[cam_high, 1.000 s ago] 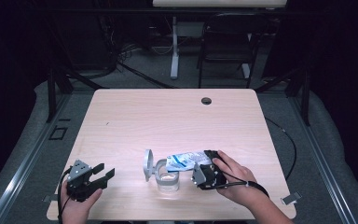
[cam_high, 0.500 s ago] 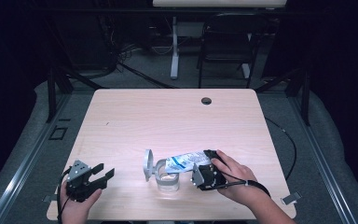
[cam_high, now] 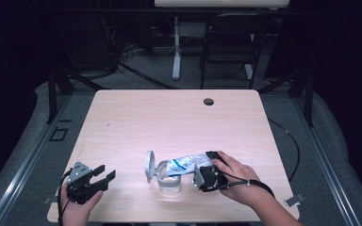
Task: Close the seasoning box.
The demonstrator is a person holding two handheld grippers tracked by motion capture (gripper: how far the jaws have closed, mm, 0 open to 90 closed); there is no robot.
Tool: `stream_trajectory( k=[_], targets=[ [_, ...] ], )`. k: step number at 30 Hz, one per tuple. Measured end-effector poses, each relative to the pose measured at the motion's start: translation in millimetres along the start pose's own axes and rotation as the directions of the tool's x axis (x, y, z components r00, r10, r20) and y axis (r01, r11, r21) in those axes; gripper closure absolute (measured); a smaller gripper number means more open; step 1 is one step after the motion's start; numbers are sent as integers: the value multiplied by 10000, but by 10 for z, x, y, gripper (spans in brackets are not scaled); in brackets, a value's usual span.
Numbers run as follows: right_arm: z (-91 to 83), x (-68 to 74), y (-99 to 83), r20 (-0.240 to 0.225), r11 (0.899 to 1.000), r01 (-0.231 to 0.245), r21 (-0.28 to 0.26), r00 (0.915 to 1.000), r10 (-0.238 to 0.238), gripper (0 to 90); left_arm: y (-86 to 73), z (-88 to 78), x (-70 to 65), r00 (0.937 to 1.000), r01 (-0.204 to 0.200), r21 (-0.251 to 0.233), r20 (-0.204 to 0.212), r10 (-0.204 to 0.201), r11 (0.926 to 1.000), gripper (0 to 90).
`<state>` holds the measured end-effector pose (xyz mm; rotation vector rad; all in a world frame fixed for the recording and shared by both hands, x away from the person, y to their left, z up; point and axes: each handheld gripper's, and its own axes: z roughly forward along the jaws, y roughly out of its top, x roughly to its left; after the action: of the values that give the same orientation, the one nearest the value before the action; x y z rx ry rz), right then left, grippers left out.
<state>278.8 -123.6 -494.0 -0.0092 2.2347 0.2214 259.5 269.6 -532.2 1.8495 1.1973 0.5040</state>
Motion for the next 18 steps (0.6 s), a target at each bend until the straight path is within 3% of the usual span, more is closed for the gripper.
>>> stream_trajectory(
  k=[18],
  targets=[
    [-23, -13, 80, 55, 9942, 801, 716, 9967, -806, 470, -14, -9, -3, 10000, 18, -45, -1, -18, 10000, 490]
  ],
)
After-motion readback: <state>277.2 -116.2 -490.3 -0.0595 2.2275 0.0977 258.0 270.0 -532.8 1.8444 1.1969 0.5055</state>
